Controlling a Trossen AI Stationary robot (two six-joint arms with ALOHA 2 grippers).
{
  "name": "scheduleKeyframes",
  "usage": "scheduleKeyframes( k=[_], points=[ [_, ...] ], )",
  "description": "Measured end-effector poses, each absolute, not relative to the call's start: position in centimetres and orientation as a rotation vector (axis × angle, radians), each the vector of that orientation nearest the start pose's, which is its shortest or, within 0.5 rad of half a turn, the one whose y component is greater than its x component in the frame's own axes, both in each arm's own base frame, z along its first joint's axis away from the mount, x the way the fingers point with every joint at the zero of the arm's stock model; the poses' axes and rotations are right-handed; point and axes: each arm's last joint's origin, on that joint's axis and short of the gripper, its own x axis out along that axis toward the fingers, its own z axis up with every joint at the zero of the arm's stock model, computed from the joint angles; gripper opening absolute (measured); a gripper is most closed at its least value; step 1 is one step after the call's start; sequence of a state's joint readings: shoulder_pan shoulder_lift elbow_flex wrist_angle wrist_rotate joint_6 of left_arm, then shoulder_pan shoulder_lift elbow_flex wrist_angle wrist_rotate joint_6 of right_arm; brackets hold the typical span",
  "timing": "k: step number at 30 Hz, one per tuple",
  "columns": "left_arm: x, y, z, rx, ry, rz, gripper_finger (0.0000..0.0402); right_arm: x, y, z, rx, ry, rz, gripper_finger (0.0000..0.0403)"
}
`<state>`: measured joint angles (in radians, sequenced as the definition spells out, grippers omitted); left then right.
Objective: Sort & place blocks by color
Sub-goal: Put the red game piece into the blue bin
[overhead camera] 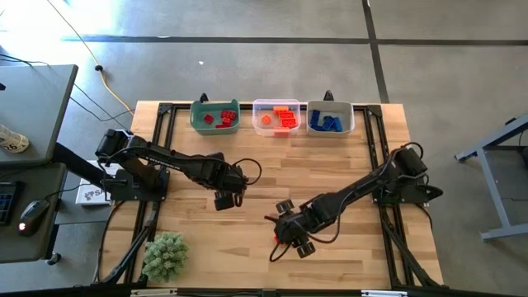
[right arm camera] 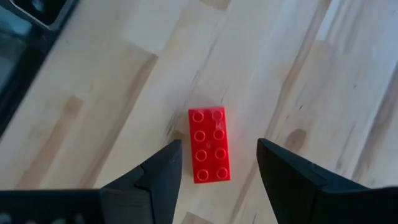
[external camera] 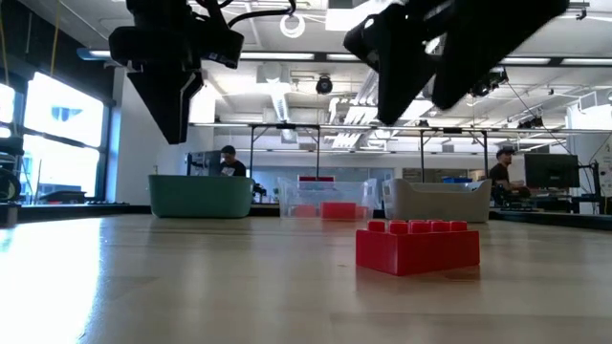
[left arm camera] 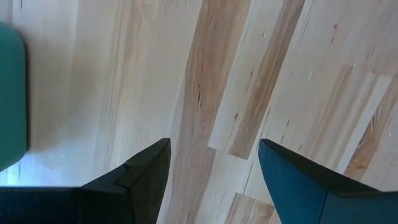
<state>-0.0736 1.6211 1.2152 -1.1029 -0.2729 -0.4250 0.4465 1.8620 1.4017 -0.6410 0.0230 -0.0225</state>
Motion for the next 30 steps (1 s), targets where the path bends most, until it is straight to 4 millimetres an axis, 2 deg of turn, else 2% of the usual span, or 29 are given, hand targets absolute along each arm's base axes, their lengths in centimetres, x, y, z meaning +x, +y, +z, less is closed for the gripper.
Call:
scheduleKeyframes(
  k=[12,24,27,30],
  points=[
    [28.7,-2.3,23.0,-0.088,1.42,0.429,0.0234,35.8,17.1,17.1,-0.307,1.189,0.387,0.0195],
    [28.8,-2.4,23.0,-0.094,1.416,0.433,0.0234,36.2,17.3,14.4,-0.306,1.258,0.379,0.0194],
    [28.8,-2.4,23.0,-0.095,1.413,0.432,0.0234,36.2,17.3,14.0,-0.272,1.276,0.361,0.0179],
    [28.8,-2.4,23.0,-0.095,1.413,0.432,0.0234,36.3,17.4,14.0,-0.228,1.285,0.35,0.0141]
  ],
)
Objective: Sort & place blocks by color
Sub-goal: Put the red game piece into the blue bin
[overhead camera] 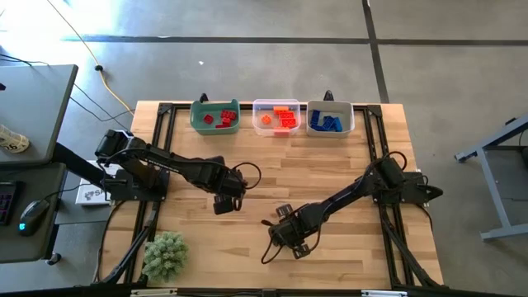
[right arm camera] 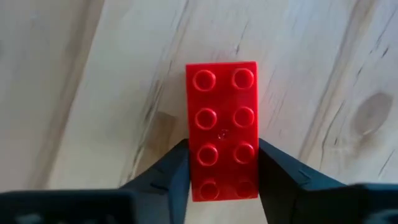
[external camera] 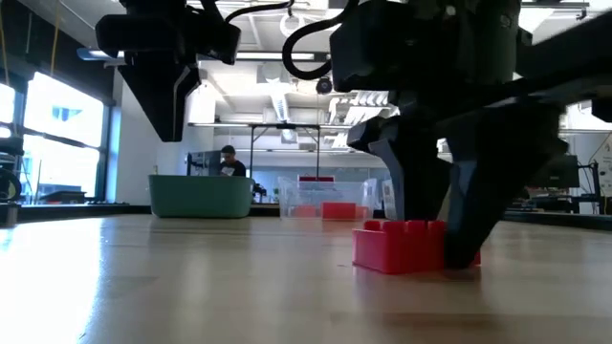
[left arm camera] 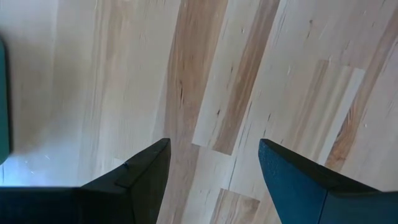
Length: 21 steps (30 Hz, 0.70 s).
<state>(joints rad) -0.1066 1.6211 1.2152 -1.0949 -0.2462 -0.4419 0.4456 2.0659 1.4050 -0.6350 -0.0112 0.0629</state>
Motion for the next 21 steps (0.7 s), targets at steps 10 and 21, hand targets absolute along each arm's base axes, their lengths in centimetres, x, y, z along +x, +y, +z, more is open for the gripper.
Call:
scheduleKeyframes(
  k=[10,21],
  points=[
    [28.8,-2.3,23.0,-0.096,1.413,0.434,0.0234,36.4,17.4,14.2,-0.045,1.312,0.235,0.0114],
    [28.9,0.2,23.0,-0.085,1.429,0.453,0.0234,38.2,16.1,16.2,0.073,1.284,0.065,0.0114]
  ],
)
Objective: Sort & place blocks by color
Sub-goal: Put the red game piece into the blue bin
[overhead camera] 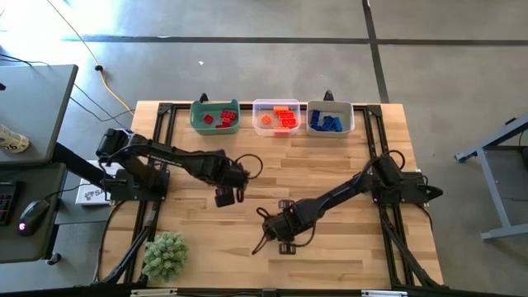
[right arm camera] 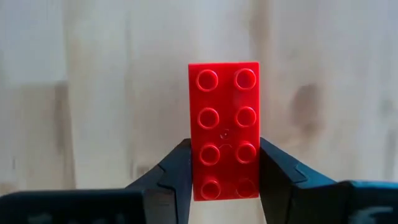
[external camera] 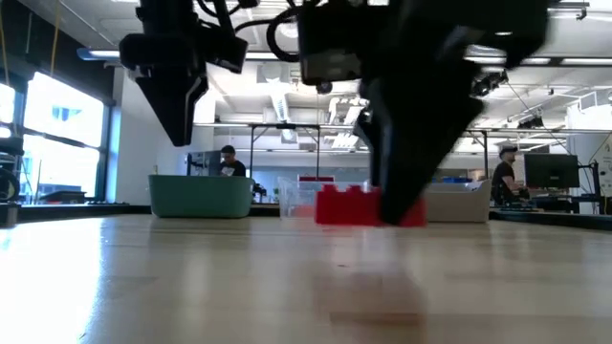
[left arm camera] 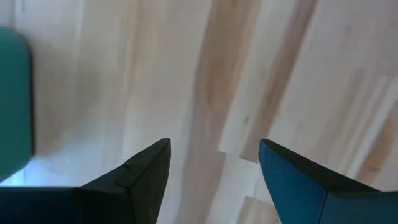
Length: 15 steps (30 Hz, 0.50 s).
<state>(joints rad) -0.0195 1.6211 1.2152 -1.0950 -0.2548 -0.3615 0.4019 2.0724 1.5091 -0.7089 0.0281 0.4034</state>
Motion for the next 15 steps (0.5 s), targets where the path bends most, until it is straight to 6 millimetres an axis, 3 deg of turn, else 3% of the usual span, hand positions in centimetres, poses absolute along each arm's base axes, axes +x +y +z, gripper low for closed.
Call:
scheduleKeyframes(
  k=[7,15],
  points=[
    [28.7,3.4,23.0,-0.094,1.449,0.484,0.0234,39.6,14.3,17.7,0.029,1.233,0.006,0.0114],
    [27.9,7.6,23.0,-0.137,1.472,0.533,0.0234,41.1,9.3,18.2,-0.085,1.236,-0.002,0.0114]
  ],
)
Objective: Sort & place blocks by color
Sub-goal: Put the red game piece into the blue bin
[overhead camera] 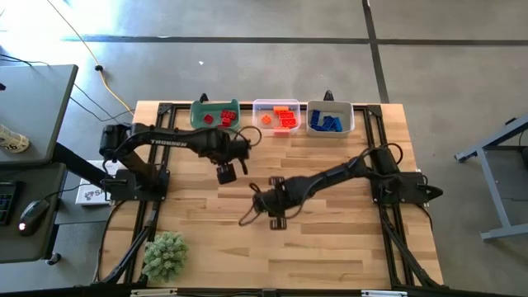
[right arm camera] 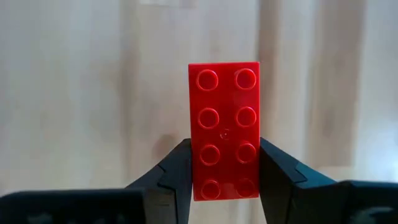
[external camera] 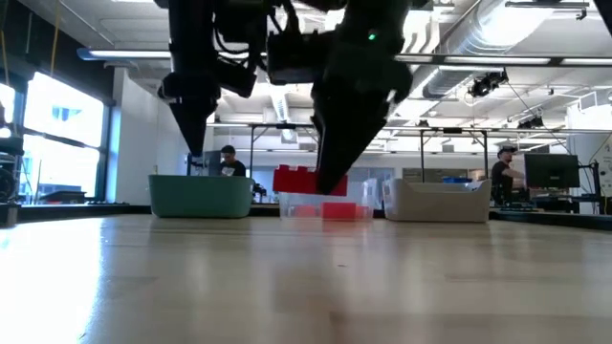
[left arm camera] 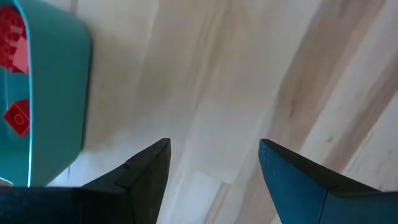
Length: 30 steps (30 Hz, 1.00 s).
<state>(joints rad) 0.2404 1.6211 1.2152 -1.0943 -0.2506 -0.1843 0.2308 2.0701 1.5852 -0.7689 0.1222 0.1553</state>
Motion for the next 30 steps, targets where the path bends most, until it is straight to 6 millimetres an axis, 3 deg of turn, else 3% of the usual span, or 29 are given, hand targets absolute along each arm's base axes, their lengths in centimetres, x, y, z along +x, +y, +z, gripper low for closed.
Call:
scheduleKeyframes(
  k=[10,19,30],
  points=[
    [26.4,12.3,23.0,-0.228,1.463,0.587,0.0234,42.3,1.4,18.5,-0.162,1.229,0.011,0.0114],
    [25.7,15.7,23.1,-0.382,1.338,0.518,0.0234,42.1,-4.8,20.3,-0.176,1.147,-0.003,0.0114],
    [24.1,20.0,23.5,-0.76,1.071,0.488,0.0234,41.6,-9.7,21.7,-0.269,1.082,-0.038,0.0114]
  ],
)
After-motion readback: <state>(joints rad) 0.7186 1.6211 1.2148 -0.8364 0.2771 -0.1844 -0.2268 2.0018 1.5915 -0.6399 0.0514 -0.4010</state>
